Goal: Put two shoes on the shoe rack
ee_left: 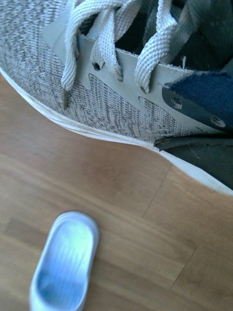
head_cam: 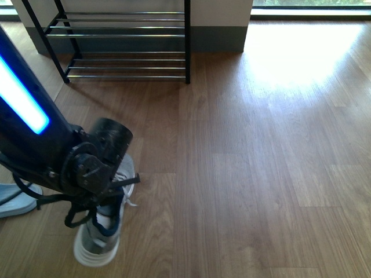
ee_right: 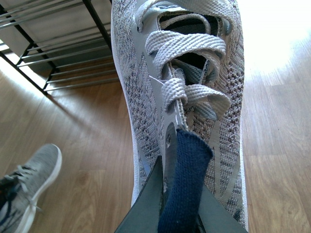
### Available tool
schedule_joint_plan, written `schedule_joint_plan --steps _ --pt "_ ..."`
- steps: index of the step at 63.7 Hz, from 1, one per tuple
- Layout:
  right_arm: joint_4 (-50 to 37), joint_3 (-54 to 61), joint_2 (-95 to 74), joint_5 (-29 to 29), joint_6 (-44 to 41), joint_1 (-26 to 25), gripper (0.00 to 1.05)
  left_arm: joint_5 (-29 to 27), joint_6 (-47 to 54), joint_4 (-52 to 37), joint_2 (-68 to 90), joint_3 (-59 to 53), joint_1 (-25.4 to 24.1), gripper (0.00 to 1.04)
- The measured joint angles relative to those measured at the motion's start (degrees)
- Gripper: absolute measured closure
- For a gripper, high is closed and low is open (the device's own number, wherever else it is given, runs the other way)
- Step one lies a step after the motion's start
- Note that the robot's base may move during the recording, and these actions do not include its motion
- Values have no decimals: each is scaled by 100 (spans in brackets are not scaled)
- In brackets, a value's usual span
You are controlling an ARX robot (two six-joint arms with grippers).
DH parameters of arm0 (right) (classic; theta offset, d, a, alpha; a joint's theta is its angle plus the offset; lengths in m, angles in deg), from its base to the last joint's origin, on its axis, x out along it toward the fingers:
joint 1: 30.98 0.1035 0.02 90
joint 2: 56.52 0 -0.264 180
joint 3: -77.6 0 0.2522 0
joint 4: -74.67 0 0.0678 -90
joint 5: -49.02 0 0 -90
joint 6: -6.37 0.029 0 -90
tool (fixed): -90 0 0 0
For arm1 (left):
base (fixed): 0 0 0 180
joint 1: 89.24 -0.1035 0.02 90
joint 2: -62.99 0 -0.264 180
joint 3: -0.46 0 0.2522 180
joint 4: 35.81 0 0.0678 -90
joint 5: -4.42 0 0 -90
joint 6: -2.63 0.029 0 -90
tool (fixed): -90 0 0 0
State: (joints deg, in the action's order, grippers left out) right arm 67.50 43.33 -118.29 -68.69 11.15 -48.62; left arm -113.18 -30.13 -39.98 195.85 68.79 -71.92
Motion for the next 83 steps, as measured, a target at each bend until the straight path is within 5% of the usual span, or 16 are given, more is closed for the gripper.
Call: schedule_joint_plan --steps 18,29,42,83 --pt "0 0 0 0 0 0 103 -1443 713 66 -3449 -1742 170 103" --pt "0 0 0 0 0 0 103 -2249 977 1023 -5818 -2138 551 103" --pt "0 0 0 0 0 0 103 -3547 737 2767 -7722 -2138 1628 103" --pt "0 2 0 0 0 0 103 -3578 629 2883 -7823 -2138 1722 103"
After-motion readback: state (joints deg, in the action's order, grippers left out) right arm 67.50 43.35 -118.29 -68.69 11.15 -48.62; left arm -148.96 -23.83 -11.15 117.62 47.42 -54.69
